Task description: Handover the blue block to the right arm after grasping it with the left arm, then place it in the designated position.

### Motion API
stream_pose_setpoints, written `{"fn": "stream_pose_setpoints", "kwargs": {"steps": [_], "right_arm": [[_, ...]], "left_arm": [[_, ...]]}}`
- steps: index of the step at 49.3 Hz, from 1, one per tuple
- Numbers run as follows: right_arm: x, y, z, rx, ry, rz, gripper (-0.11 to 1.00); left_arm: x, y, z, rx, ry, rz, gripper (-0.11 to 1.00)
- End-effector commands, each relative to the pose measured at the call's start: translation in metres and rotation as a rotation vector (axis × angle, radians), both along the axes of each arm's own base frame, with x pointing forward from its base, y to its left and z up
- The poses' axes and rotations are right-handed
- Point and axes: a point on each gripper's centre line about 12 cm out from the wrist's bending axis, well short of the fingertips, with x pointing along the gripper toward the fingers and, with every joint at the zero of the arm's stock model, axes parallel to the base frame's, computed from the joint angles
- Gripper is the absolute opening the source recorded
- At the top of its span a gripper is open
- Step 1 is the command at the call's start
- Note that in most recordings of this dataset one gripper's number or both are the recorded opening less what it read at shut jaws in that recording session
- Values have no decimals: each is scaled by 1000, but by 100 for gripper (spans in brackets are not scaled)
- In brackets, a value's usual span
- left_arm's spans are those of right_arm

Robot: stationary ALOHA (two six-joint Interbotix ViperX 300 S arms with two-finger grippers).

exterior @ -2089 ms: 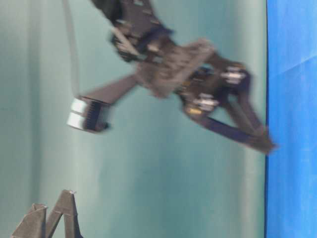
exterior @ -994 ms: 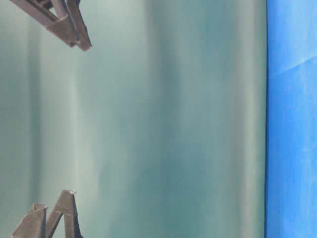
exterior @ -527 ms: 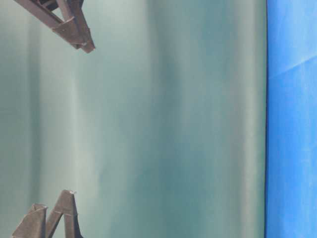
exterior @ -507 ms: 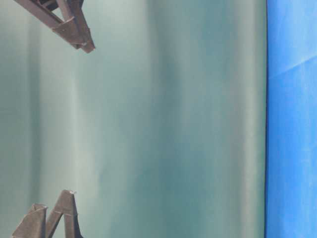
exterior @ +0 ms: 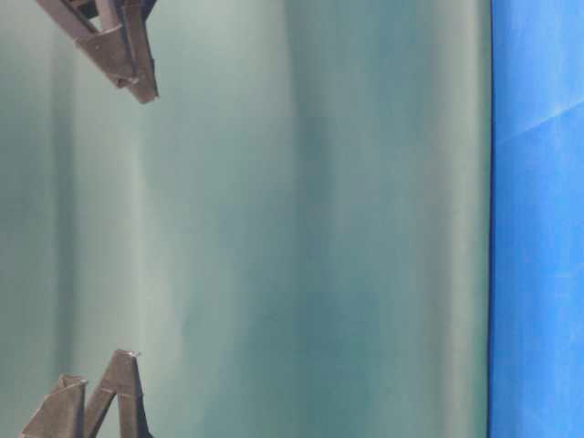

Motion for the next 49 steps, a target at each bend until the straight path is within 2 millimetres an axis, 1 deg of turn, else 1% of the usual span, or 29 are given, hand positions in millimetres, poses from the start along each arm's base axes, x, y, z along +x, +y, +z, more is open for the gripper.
{"fn": "stream_pose_setpoints", "kwargs": {"steps": [1,10,49], "right_arm": [[-3,-1,7,0,-57,9,77],[-4,-3,4,4,-68,10,77],[-3,-4,3,8,-63,7,77]], "left_arm": [[-5,0,12,1,-41,1,93],[-5,0,12,1,-41,1,93],[-5,0,12,1,-41,1,93]]}}
